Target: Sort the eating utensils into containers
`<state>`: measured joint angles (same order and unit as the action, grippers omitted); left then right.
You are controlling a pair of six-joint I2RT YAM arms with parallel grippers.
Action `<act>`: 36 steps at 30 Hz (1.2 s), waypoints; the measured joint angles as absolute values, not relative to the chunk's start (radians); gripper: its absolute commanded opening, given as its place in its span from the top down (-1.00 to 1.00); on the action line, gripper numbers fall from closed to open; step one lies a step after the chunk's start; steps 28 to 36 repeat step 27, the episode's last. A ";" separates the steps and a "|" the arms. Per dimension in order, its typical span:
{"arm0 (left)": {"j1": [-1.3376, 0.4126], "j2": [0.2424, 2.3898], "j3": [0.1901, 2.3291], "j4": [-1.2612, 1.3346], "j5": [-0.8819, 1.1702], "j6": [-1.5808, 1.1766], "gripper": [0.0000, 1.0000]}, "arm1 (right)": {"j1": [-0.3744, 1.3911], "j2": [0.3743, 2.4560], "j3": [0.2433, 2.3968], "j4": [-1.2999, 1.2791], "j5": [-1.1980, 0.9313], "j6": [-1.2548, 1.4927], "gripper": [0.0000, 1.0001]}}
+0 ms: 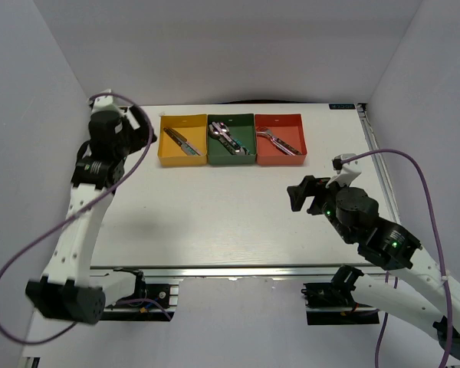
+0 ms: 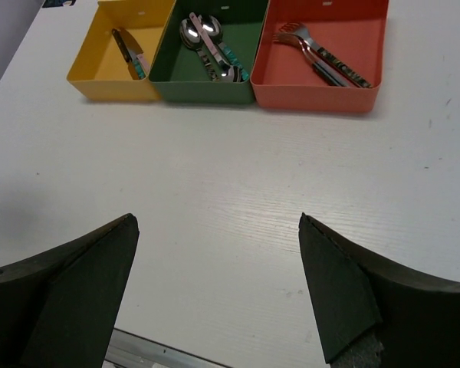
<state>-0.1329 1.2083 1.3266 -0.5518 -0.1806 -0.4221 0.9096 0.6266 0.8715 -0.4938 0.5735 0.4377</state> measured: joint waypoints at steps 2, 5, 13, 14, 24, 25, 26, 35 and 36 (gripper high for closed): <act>-0.133 1.093 1.278 -0.585 -0.234 -0.374 -0.96 | 0.910 0.643 0.929 -0.549 0.583 0.422 -0.79; -0.141 0.900 1.171 -0.595 -0.336 -0.335 -0.96 | 0.910 0.661 0.978 -0.620 0.606 0.409 -0.79; -0.148 0.477 0.884 -0.644 -0.451 -0.350 -0.96 | 0.910 0.646 0.945 -0.685 0.599 0.385 -0.79; -0.149 0.455 0.866 -0.652 -0.458 -0.356 -0.96 | 0.910 0.643 0.936 -0.680 0.598 0.384 -0.79; -0.153 0.311 0.764 -0.609 -0.483 -0.374 -0.96 | 0.910 0.688 0.857 -0.614 0.572 0.374 -0.79; -0.153 0.310 0.763 -0.604 -0.484 -0.375 -0.96 | 0.910 0.694 0.853 -0.603 0.572 0.374 -0.79; -0.153 0.310 0.762 -0.599 -0.484 -0.375 -0.96 | 0.910 0.701 0.852 -0.599 0.571 0.374 -0.79; -0.153 0.310 0.760 -0.597 -0.483 -0.375 -0.96 | 0.910 0.706 0.851 -0.591 0.569 0.374 -0.79; -0.153 0.310 0.760 -0.597 -0.483 -0.375 -0.96 | 0.910 0.706 0.851 -0.591 0.569 0.374 -0.79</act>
